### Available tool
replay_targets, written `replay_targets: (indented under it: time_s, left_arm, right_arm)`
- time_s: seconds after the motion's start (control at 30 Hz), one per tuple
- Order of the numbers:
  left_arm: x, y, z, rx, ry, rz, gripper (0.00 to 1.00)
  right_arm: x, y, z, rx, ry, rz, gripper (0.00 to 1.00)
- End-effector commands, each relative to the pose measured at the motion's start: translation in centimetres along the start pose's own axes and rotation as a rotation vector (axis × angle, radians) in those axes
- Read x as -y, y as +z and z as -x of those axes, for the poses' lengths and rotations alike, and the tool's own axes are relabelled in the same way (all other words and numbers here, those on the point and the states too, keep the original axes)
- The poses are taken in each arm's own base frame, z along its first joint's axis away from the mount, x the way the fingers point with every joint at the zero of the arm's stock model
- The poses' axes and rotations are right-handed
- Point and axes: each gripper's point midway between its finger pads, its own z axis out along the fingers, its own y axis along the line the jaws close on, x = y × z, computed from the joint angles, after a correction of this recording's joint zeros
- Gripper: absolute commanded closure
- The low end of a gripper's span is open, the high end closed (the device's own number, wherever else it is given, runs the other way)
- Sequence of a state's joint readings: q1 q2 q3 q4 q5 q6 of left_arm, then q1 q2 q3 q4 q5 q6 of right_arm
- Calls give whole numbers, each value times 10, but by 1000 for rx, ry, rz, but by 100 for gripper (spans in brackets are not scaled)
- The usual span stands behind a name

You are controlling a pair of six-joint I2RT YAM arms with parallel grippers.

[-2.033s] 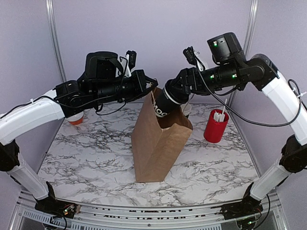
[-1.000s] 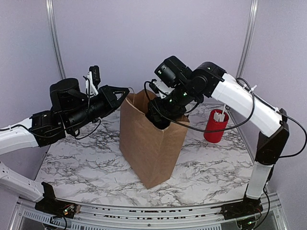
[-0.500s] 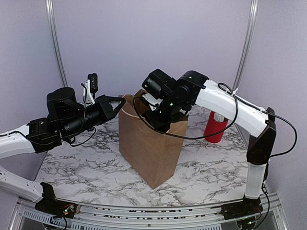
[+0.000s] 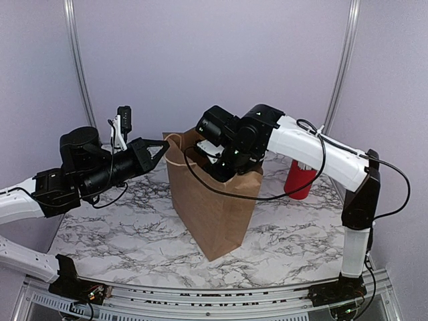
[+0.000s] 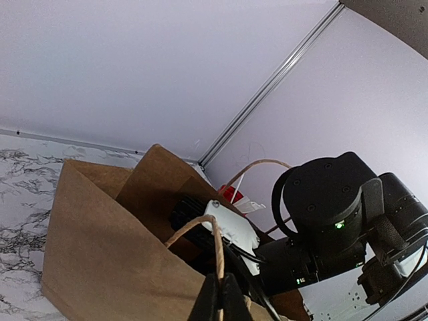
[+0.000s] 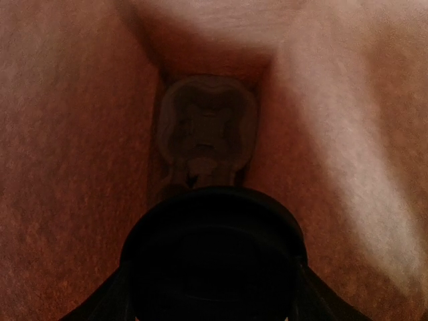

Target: Pack the takeout coffee

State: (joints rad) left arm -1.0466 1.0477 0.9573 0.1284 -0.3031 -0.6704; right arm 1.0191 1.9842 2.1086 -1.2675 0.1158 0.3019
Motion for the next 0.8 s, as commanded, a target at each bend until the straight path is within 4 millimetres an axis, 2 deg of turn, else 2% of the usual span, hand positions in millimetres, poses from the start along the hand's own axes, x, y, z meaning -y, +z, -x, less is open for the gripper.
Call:
replay_targets:
  time_s: [0.0, 0.27, 0.43, 0.6, 0.77]
  left_arm:
    - [2, -5, -5, -22, 40, -21, 98]
    - [5, -12, -3, -20, 74, -46, 98]
    - [9, -15, -5, -36, 114, -78, 98]
    - [27, -11, -12, -72, 122, -165, 99]
    - [32, -4, -21, -115, 128, -186, 100]
  right_arm:
    - [-4, 15, -12, -62, -36, -5, 40]
    - [0, 30, -23, -116, -22, -12, 40]
    - [7, 16, -4, -74, 36, 46, 40]
    - [10, 0, 20, -35, 62, 86, 40]
    - [8, 0, 25, -28, 81, 107, 40]
